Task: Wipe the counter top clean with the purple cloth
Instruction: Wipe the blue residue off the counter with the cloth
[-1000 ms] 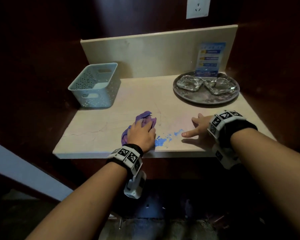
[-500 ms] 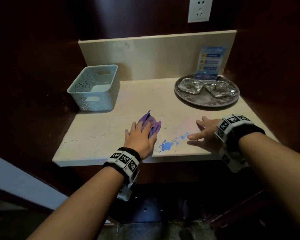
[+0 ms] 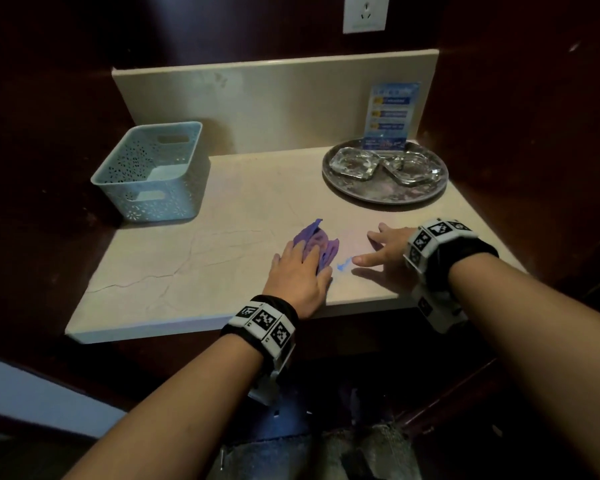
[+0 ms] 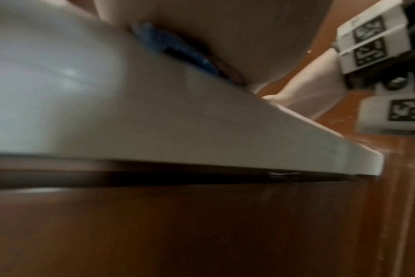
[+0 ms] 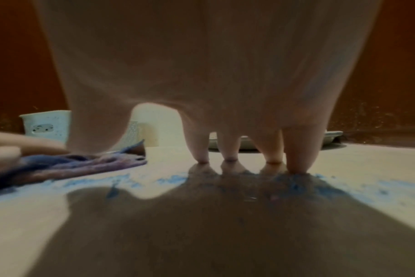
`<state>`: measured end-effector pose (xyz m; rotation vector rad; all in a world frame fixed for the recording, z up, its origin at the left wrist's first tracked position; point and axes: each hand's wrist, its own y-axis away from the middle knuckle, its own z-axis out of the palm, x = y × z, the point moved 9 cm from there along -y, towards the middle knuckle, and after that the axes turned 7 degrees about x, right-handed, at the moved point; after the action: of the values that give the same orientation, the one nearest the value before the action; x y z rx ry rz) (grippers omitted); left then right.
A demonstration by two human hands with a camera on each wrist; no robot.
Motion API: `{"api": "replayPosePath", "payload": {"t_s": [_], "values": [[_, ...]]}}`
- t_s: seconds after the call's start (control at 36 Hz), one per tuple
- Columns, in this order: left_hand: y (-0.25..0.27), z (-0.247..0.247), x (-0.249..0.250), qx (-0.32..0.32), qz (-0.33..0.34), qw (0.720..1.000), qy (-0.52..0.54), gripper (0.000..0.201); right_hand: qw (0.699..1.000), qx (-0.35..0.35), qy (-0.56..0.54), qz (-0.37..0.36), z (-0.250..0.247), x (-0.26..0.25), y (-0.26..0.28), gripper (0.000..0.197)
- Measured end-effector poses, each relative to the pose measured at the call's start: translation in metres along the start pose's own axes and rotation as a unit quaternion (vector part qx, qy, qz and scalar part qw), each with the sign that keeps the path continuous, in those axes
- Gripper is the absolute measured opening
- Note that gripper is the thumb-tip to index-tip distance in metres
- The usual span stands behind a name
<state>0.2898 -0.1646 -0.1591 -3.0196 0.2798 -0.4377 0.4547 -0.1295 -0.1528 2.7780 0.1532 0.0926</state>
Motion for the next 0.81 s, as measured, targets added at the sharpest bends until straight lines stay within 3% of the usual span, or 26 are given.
{"api": "replayPosePath", "payload": {"t_s": [0.17, 0.25, 0.31, 0.47, 0.56, 0.61, 0.81], "values": [[0.001, 0.006, 0.027, 0.009, 0.036, 0.999, 0.013, 0.054, 0.999, 0.018, -0.040, -0.006, 0.006, 0.001, -0.018, 0.069], [0.001, 0.008, 0.036, 0.011, 0.051, 0.998, 0.021, 0.052, 0.997, -0.021, -0.075, 0.020, 0.008, 0.002, -0.024, 0.060], [0.001, 0.008, 0.041, 0.012, 0.064, 0.998, 0.026, 0.052, 0.991, -0.059, -0.118, 0.035, 0.007, 0.002, -0.022, 0.063], [0.005, 0.006, 0.058, 0.025, 0.113, 0.993, 0.026, 0.049, 0.983, -0.072, -0.163, 0.048, 0.011, 0.006, -0.031, 0.072], [0.006, 0.009, 0.063, 0.023, 0.129, 0.991, 0.025, 0.049, 0.983, -0.061, -0.163, 0.065, 0.018, 0.019, -0.046, 0.125], [0.007, 0.009, 0.067, 0.026, 0.141, 0.989, 0.027, 0.050, 0.983, -0.059, -0.159, 0.073, 0.031, 0.030, -0.067, 0.141], [0.012, -0.002, 0.070, 0.047, 0.164, 0.983, 0.074, 0.053, 0.985, -0.049, -0.149, 0.073, 0.013, 0.016, -0.040, 0.112]]}}
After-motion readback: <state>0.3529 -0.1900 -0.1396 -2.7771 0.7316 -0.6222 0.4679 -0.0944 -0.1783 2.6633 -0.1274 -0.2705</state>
